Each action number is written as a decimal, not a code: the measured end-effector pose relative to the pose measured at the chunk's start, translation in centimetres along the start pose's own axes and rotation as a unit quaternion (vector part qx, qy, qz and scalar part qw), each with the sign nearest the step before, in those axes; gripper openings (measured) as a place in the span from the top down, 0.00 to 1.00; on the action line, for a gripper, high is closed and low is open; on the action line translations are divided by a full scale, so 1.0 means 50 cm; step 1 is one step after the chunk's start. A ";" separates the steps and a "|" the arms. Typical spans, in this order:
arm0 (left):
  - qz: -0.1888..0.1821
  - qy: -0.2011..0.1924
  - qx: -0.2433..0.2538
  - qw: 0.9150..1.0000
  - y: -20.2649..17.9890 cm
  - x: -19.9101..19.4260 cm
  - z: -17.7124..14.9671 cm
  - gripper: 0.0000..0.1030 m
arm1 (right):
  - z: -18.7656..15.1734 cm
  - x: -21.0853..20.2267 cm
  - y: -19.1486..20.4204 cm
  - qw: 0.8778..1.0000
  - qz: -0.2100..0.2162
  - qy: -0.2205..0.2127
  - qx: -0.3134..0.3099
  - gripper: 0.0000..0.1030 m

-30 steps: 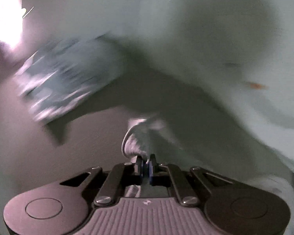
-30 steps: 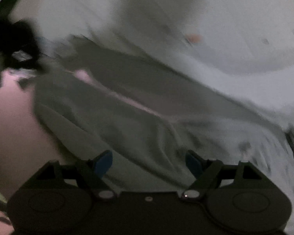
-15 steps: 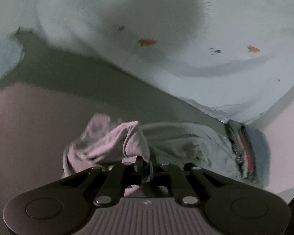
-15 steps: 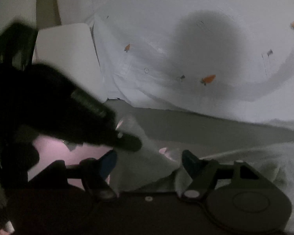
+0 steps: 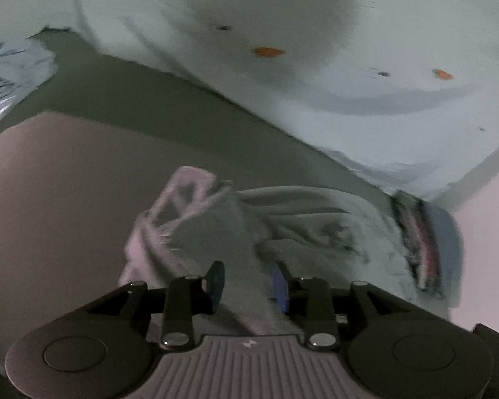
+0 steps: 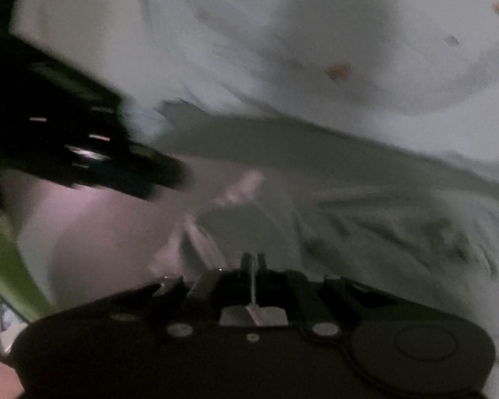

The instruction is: Fold clothes

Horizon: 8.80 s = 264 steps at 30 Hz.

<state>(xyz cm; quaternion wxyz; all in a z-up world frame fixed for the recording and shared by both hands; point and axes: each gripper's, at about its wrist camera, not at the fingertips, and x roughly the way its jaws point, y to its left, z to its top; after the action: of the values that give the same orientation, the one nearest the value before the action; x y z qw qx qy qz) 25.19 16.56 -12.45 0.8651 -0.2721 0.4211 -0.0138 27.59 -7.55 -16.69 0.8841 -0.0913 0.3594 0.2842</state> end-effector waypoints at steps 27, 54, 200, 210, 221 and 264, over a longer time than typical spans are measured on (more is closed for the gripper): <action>0.031 0.091 0.059 0.994 -0.023 0.153 0.010 0.57 | -0.122 -0.150 -0.256 0.939 -0.019 -0.049 0.339 0.97; -0.025 0.148 0.208 0.966 -0.164 0.325 -0.102 0.88 | -0.120 -0.041 -0.110 0.995 -0.079 0.046 0.040 0.53; 0.106 0.052 0.133 0.984 -0.213 0.231 -0.039 0.37 | -0.281 -0.214 -0.733 0.806 -0.376 -0.038 0.455 0.24; 0.172 0.100 0.145 0.969 -0.322 0.270 -0.122 0.37 | -0.302 -0.138 -0.845 0.867 -0.368 0.031 0.334 0.91; 0.256 0.090 0.084 0.959 -0.199 0.211 -0.127 0.36 | -0.298 -0.172 -0.853 0.866 -0.418 0.066 0.268 0.45; 0.084 0.006 0.455 0.886 0.264 -0.257 -0.041 0.98 | -0.161 -0.025 0.050 0.907 -0.378 0.102 0.156 0.29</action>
<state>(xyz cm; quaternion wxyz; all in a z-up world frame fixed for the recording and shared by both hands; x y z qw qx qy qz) 12.70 30.12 -10.55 0.8893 0.1882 0.3950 -0.1333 20.73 -8.97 -21.57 0.8866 -0.1101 0.4262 -0.1417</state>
